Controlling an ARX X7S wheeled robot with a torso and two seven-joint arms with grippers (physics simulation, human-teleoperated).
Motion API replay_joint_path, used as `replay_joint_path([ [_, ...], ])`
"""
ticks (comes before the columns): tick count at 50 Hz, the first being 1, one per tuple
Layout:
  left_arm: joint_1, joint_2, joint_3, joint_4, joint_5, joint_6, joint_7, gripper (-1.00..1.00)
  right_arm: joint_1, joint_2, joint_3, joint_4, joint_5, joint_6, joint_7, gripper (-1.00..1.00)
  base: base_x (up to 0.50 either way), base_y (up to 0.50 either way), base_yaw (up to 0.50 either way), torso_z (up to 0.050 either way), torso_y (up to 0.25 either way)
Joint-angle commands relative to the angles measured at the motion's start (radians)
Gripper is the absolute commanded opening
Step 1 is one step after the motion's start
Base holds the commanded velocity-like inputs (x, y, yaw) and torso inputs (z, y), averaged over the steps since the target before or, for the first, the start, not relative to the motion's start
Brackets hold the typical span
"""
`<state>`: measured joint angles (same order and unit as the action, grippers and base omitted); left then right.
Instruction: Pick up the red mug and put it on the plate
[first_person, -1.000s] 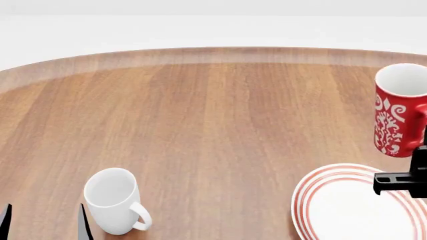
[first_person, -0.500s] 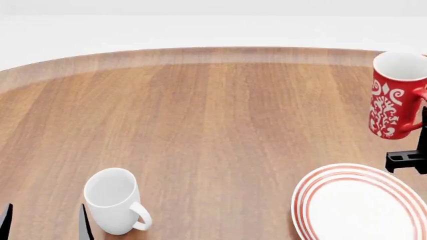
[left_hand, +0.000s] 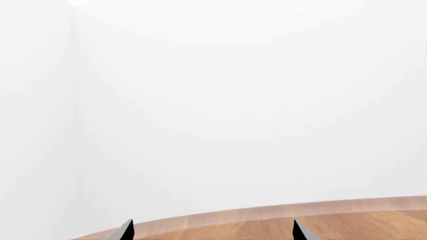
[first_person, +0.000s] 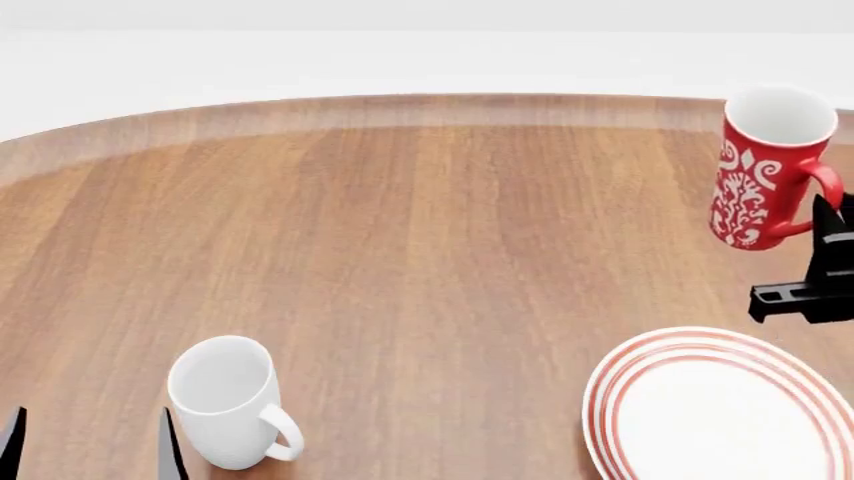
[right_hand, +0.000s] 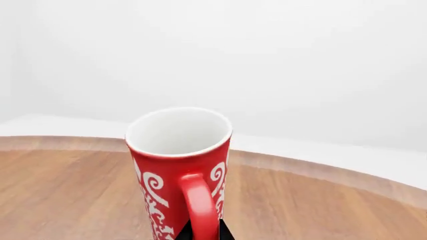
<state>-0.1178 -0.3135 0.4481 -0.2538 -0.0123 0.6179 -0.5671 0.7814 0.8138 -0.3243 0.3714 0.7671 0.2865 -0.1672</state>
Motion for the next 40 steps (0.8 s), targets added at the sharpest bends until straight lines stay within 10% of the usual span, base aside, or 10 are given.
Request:
replay_joint_path([
  [1,0.0,-0.002,0.002,0.003,-0.002,-0.006,-0.001,1.0,0.016,-0.043,-0.004,0.124,-0.052,-0.072,-0.037,-1.0,0.0,0.0,0.0,0.0,0.0],
  [40,-0.004,-0.008,0.012,0.0,0.003,-0.001,-0.008,1.0,-0.134,-0.023,0.051,0.134,0.013,-0.154,-0.106,-1.0,0.0,0.0,0.0,0.0,0.001],
])
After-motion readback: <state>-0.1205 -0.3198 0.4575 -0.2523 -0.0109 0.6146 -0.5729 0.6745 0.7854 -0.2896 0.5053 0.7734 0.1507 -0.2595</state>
